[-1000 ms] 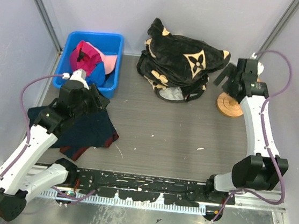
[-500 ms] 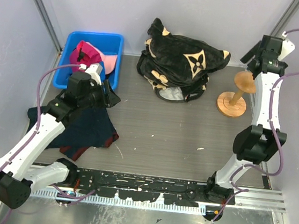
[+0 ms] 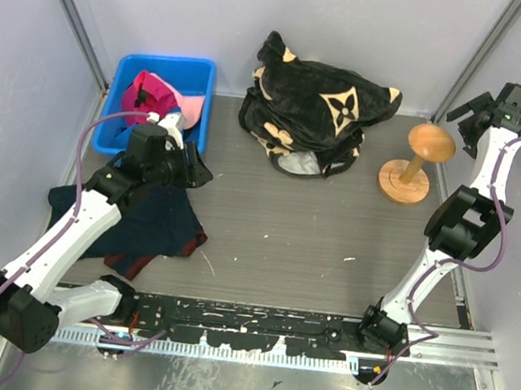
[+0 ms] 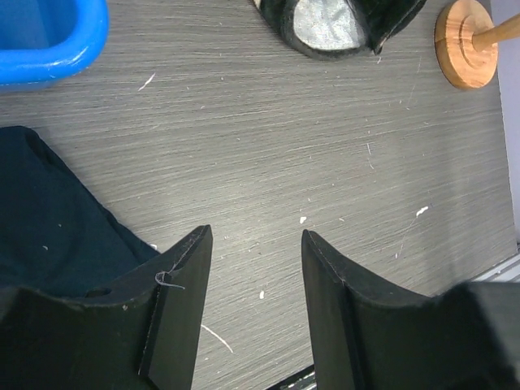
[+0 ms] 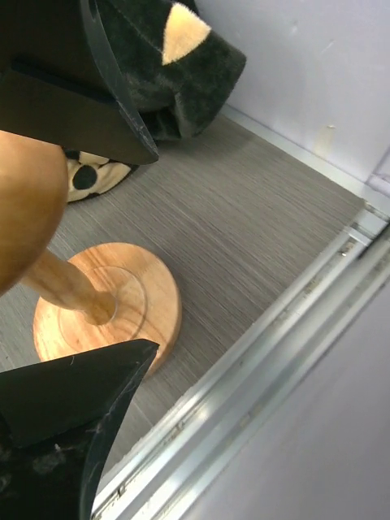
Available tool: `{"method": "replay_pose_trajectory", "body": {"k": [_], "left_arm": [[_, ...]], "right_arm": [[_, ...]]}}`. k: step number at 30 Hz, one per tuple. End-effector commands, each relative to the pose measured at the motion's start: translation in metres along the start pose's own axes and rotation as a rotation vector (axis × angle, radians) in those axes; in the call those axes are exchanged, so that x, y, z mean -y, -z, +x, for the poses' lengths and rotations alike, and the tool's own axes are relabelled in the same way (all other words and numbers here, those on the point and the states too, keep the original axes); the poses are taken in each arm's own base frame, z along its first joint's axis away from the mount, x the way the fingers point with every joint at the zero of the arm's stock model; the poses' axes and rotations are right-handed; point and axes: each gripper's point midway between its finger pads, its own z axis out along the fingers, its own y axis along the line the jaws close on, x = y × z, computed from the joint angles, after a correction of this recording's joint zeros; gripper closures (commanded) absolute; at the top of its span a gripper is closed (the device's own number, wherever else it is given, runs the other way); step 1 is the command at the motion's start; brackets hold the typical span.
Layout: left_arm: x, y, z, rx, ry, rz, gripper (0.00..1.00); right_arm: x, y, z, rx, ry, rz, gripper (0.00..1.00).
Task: Stack the hats
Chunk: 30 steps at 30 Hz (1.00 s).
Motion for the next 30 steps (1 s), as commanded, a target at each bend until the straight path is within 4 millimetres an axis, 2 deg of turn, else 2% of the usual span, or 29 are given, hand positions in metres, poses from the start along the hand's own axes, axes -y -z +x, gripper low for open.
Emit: {"method": "replay_pose_trajectory", "body": {"k": [1, 6, 13, 17, 22, 30], "left_arm": [[0.001, -0.002, -0.001, 0.006, 0.000, 0.008, 0.45], [-0.003, -0.001, 0.001, 0.005, 0.011, -0.016, 0.45], [-0.008, 0.001, 0.006, -0.006, 0.029, -0.038, 0.45], [-0.010, 0.000, 0.008, -0.007, 0.034, -0.048, 0.45], [-0.012, -0.004, 0.010, -0.019, 0.042, -0.058, 0.45], [-0.013, -0.004, 0.004, -0.008, 0.032, -0.074, 0.45]], "right_arm": [[0.003, -0.030, 0.011, -0.064, -0.065, -0.043, 0.06], [0.015, -0.061, 0.038, -0.137, -0.083, -0.034, 0.06], [0.026, -0.090, 0.076, -0.235, -0.117, -0.041, 0.08], [0.031, -0.098, 0.101, -0.297, -0.118, -0.041, 0.08], [0.025, -0.105, 0.137, -0.367, -0.098, -0.061, 0.08], [0.021, -0.112, 0.165, -0.391, -0.029, -0.049, 0.09]]}}
